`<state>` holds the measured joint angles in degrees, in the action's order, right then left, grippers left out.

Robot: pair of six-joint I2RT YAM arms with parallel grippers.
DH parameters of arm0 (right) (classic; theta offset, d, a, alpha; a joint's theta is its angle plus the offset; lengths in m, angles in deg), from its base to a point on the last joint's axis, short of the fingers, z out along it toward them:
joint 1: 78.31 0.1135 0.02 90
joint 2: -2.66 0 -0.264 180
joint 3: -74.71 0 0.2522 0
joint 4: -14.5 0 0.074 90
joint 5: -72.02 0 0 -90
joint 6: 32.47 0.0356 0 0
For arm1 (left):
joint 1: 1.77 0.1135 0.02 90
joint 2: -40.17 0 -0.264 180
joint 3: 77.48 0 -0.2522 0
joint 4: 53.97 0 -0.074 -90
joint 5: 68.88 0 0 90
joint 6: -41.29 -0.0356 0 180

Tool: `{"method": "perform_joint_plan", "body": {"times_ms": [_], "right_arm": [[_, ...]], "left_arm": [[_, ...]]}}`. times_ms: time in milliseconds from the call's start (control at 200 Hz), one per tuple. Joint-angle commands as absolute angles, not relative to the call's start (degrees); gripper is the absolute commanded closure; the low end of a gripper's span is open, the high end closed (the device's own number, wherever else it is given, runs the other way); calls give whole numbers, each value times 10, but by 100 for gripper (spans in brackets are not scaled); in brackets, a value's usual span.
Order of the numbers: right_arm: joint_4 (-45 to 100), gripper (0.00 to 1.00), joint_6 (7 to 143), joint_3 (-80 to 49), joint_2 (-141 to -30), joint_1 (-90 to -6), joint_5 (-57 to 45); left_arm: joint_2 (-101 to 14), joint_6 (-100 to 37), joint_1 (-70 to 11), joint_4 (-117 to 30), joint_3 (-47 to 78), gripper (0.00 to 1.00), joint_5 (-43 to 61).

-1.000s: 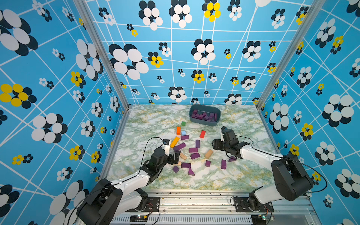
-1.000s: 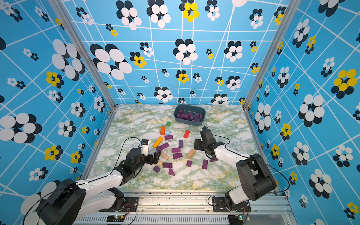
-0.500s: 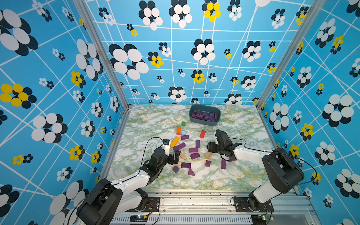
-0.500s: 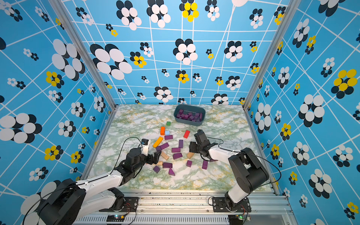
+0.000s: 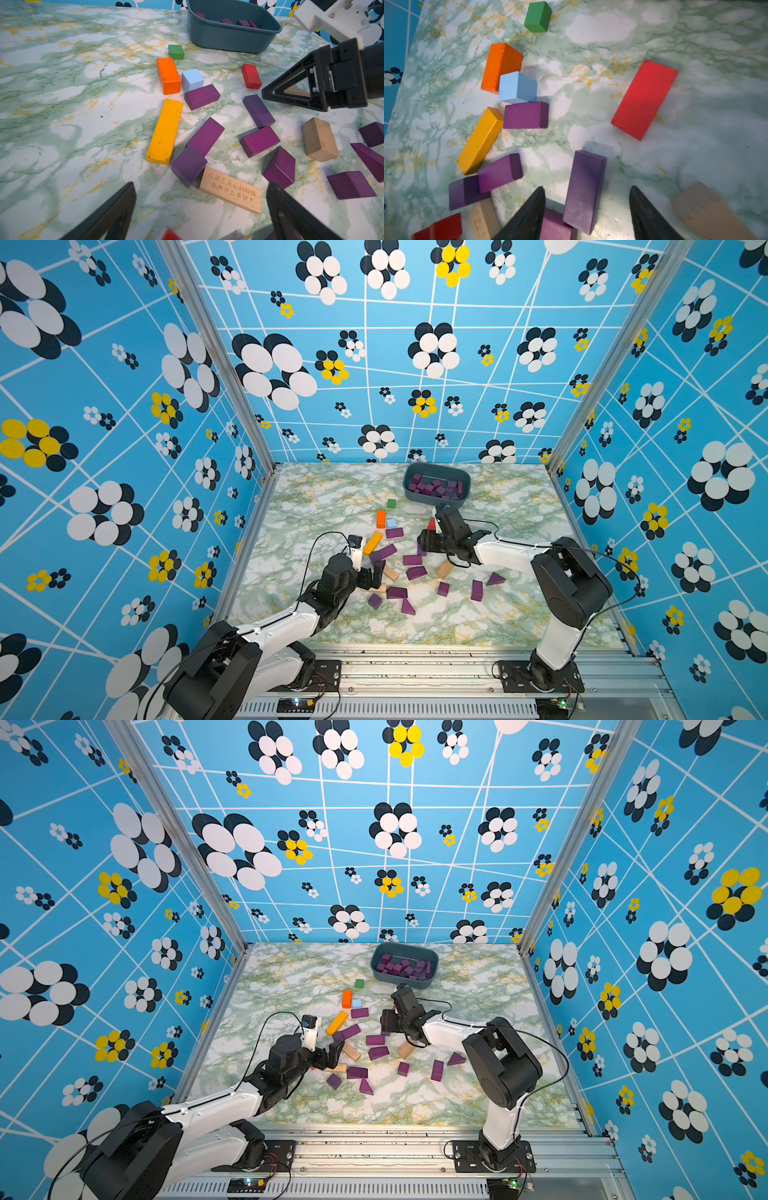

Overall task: Pick purple bricks into the storage bin
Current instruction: Pick up the building block from the center of the board.

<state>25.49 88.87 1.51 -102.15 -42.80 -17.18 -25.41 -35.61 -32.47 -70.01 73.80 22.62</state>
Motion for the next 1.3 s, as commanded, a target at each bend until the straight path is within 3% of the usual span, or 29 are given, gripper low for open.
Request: {"method": "perform_joint_plan", "body": {"times_ms": [0, 690, 1299], "right_arm": [[261, 34, 897, -14, -1049, -417, -166], [359, 44, 871, -99, -1133, -393, -236], [431, 54, 863, -156, -1175, -392, -240]], "left_arm": [[-255, -351, -319, -698, 725, 1, 226], [-261, -346, -316, -694, 722, 1, 231], [-259, -342, -314, -690, 721, 0, 231]]}}
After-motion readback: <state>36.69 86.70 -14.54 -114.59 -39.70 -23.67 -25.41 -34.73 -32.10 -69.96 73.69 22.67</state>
